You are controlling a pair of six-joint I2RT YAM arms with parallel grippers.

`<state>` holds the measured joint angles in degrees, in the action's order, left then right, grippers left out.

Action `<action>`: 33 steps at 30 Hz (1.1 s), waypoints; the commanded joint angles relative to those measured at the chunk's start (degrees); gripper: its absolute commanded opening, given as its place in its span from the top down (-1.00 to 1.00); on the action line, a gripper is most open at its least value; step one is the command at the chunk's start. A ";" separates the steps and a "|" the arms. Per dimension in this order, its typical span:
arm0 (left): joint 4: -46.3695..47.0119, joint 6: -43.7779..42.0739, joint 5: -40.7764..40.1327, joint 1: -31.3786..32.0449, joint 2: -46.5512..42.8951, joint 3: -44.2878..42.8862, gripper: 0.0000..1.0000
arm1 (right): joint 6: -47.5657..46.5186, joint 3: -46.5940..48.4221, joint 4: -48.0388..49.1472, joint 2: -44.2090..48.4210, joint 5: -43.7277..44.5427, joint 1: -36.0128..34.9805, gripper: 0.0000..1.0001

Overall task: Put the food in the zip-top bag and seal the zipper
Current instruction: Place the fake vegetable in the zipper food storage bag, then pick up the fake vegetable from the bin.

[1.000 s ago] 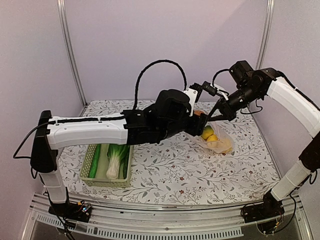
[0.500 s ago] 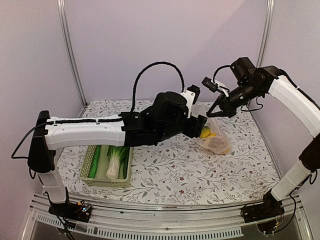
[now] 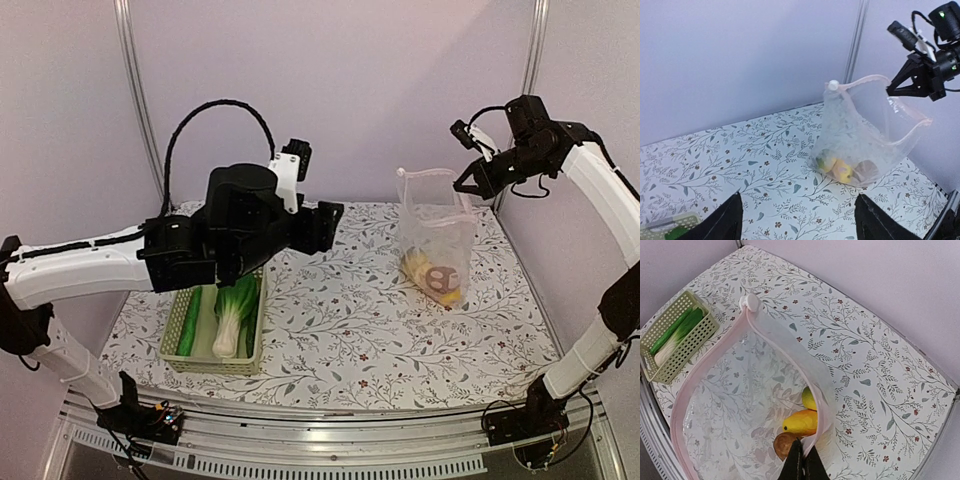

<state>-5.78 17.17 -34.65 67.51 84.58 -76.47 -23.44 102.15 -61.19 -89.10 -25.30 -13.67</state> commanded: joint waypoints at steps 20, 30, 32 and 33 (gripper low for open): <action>-36.45 27.07 16.79 -29.52 -4.95 17.47 -0.45 | -4.52 -5.98 10.87 2.24 15.71 -6.23 1.00; -35.43 20.67 25.59 -36.38 5.81 13.87 -0.46 | -4.61 -12.45 9.28 4.17 9.89 -10.07 1.00; -35.44 19.97 26.36 -37.07 8.09 12.68 -0.46 | -4.60 -12.85 8.98 4.40 8.25 -10.71 1.00; -35.33 19.65 26.78 -37.36 9.12 12.13 -0.46 | -4.43 -13.12 8.87 4.52 7.49 -11.02 1.00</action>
<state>-41.17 39.81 -11.64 31.77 90.50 -61.54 -27.66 90.11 -51.37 -86.52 -13.80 -23.53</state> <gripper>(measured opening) 0.727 0.005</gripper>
